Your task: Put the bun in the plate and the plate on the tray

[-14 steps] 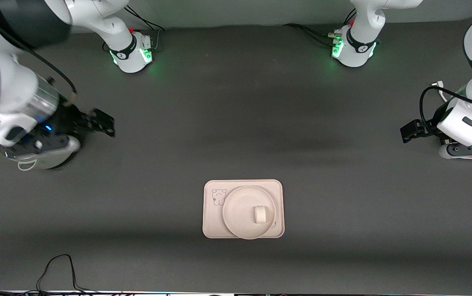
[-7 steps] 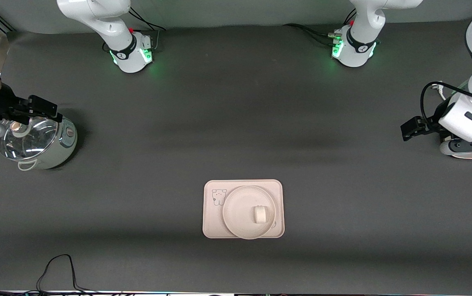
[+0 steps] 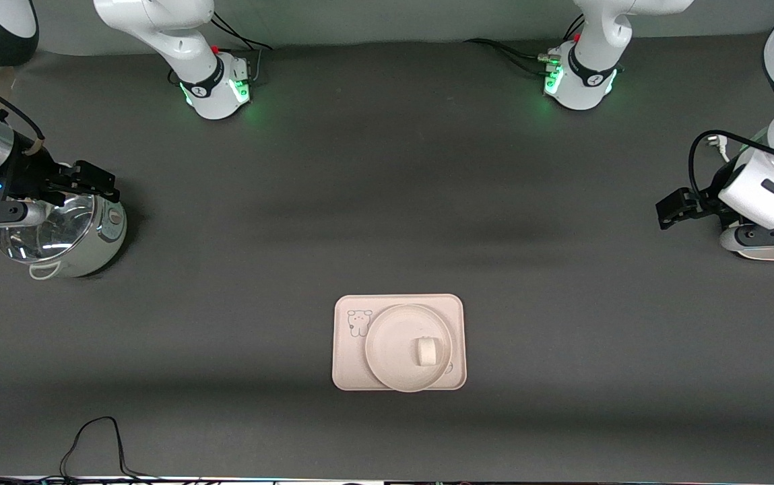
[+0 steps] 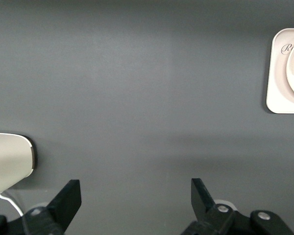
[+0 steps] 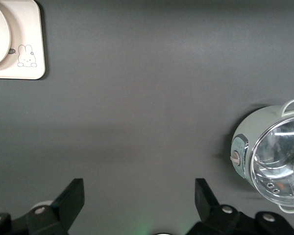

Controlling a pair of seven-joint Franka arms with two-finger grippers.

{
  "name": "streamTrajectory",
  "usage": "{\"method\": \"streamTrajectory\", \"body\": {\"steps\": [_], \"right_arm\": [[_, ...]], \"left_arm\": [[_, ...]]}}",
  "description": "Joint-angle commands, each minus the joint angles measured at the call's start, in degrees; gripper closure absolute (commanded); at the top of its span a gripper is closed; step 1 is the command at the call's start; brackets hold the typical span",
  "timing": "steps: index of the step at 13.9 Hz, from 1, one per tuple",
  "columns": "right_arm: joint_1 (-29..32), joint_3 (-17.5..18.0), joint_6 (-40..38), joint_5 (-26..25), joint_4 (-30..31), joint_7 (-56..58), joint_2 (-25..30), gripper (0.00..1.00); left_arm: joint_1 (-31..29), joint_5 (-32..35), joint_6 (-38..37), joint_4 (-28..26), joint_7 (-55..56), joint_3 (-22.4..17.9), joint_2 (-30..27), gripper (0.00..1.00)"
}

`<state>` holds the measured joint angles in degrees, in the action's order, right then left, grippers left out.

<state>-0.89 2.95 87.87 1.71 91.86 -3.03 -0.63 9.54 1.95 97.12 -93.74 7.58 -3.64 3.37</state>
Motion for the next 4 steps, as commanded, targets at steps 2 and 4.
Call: {"method": "streamTrajectory", "body": {"steps": [2, 4], "right_arm": [[0.63, 0.83, 1.42, -0.84, 2.01, -0.22, 1.6, 0.0], [0.63, 0.83, 1.77, -0.83, 2.01, -0.22, 1.16, 0.0]], "left_arm": [[0.57, -0.54, -0.88, 0.49, -0.9, 0.13, -0.47, 0.0], [0.57, -0.54, -0.62, 0.49, -0.64, 0.65, -0.38, 0.0]]}}
